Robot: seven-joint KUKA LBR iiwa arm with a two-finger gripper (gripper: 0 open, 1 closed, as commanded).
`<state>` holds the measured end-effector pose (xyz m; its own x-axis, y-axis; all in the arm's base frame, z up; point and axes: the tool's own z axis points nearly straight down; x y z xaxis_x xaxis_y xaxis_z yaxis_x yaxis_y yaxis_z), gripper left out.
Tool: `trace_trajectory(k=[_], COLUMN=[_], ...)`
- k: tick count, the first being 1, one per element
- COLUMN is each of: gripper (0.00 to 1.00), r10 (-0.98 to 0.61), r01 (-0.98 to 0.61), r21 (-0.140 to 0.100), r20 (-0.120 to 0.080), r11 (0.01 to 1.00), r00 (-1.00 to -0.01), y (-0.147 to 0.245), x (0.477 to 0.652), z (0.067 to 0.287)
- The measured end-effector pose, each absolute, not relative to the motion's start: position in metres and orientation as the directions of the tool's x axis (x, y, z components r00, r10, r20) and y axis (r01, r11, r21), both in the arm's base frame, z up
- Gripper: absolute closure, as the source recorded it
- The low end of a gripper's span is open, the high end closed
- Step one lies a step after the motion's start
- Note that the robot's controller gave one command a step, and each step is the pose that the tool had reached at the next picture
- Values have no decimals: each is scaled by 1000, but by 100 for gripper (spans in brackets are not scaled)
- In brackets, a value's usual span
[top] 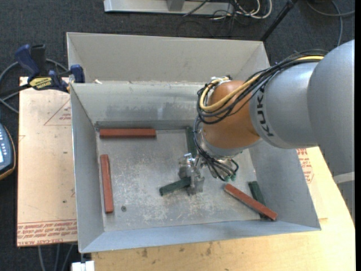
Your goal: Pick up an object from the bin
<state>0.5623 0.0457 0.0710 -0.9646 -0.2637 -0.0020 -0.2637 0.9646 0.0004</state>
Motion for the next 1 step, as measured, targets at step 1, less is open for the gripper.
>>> trace_trajectory(k=[1], gripper=[100], r10=[-288], r01=[-288], r21=[-2], r20=[-12], r11=[958], r00=[-958], y=[45], x=[567], z=[244])
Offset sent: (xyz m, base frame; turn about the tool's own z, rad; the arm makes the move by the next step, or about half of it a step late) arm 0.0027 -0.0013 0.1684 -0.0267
